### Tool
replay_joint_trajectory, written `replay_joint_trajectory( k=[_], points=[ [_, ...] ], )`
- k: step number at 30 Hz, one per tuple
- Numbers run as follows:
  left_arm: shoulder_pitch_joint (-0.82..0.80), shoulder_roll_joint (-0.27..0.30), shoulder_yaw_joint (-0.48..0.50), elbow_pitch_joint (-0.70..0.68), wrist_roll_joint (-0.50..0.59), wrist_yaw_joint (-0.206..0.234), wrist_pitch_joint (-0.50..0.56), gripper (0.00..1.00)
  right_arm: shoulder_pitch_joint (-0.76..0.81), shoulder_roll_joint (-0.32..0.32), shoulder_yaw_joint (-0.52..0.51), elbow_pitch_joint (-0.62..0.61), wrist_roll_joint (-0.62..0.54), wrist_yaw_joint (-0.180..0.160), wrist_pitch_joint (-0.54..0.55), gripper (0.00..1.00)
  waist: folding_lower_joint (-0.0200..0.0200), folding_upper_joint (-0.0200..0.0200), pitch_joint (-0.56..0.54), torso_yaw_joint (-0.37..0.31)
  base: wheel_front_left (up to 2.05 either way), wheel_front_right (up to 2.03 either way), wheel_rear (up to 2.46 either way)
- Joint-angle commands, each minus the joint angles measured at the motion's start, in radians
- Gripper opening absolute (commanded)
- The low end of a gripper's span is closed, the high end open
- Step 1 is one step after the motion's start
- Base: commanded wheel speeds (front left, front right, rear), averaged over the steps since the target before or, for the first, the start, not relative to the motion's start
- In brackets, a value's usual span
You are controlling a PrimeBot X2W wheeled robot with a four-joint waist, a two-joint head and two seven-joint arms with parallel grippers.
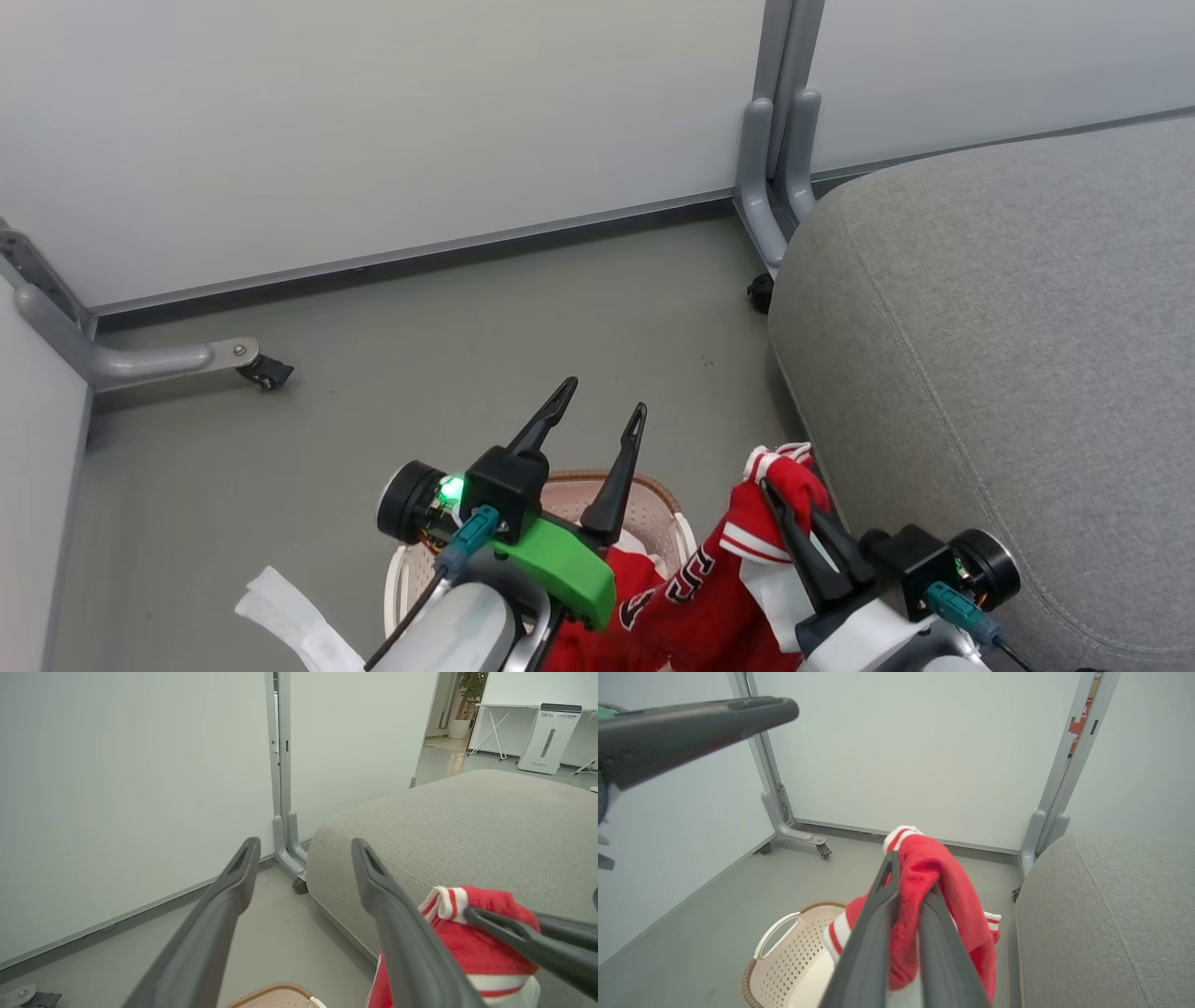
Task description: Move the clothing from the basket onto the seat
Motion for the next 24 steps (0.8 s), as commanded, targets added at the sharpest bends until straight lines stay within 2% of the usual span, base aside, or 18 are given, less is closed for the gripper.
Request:
replay_joint_trajectory(
  k=[1,8,17,24],
  points=[
    [0.013,0.005,0.005,0.003,0.003,0.001,-0.008,1.0,0.008,-0.004,-0.008,-0.013,-0.008,-0.001,0.0,0.0,0.0,0.0,0.003,0.001,0.0,0.0,0.0],
    [0.035,0.025,0.029,-0.016,0.034,-0.006,-0.008,1.0,-0.02,-0.026,-0.023,-0.087,-0.016,-0.001,0.0,0.0,0.0,0.0,0.03,-0.021,0.0,0.0,0.0],
    [0.085,0.059,0.06,-0.049,0.091,-0.066,-0.008,1.0,-0.058,-0.063,-0.073,-0.249,-0.017,-0.001,0.0,0.0,0.0,0.0,0.121,-0.084,0.0,0.0,0.0],
    [0.086,0.078,0.084,-0.097,0.157,-0.113,-0.008,1.0,-0.027,-0.083,-0.129,-0.409,-0.001,-0.001,0.0,0.0,0.0,0.0,0.214,-0.17,0.0,0.0,0.0]
  ],
)
